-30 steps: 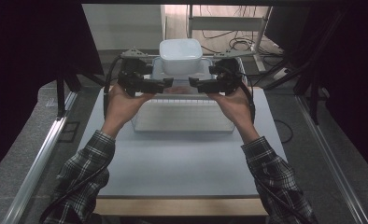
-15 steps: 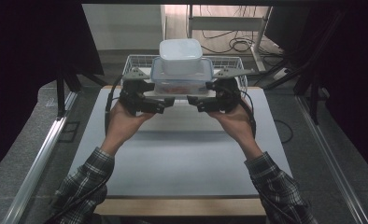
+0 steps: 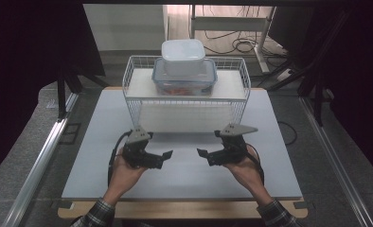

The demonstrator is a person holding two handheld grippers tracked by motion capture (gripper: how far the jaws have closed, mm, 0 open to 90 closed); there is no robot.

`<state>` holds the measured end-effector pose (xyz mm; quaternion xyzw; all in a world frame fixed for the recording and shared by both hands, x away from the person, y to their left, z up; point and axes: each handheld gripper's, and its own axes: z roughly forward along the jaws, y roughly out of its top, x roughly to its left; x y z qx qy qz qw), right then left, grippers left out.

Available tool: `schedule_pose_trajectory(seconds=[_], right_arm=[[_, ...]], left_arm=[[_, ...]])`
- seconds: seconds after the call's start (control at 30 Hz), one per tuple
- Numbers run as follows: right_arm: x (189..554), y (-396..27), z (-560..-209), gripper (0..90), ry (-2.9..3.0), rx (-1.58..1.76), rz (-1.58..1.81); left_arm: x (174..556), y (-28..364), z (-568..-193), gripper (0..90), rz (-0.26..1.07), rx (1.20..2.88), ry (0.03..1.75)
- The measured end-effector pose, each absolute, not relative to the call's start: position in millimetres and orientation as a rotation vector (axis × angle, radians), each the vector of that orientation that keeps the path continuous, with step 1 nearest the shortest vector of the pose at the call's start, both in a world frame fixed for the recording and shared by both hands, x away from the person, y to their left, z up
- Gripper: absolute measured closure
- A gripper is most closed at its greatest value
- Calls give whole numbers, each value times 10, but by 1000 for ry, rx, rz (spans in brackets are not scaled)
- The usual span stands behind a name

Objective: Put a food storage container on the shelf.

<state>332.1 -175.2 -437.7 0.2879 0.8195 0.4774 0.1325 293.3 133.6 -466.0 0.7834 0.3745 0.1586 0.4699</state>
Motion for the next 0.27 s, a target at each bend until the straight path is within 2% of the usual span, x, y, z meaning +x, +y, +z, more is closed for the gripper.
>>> schedule_pose_trajectory(seconds=[0.13, 0.2, 0.27], right_arm=[[3254, -1861, -4681, 34, 2406, 859, 1384], [3233, -1889, -4783, 34, 2395, 872, 1373], [3234, -1893, -4857, 33, 2414, 881, 1358]], left_arm=[[2877, 1367, -5019, 2, 393, 1972, 967], [2865, 1376, -5093, 1, 425, 1986, 981], [2871, 1382, -5118, 0, 401, 1980, 986]])
